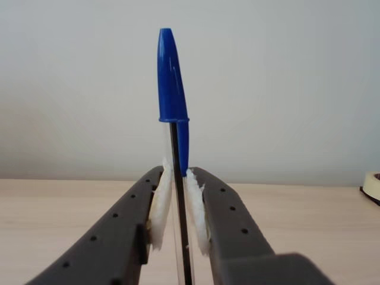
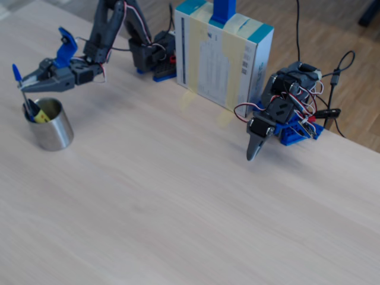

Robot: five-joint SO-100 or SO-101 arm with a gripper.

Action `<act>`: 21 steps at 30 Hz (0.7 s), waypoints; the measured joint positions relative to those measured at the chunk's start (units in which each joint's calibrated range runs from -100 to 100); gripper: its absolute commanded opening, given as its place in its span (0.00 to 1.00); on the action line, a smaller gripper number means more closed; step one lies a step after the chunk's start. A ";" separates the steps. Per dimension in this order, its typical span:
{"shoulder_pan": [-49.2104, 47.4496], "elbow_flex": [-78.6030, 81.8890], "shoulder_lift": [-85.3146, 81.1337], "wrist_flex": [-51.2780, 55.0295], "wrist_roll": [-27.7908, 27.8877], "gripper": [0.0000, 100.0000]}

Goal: Grab the blue pen and put it in the silver cup.

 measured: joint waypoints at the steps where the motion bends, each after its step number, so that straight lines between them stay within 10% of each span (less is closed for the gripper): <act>1: 0.25 0.00 0.58 -0.08 0.00 0.02; 21: 1.84 -0.45 6.84 -0.08 0.00 0.02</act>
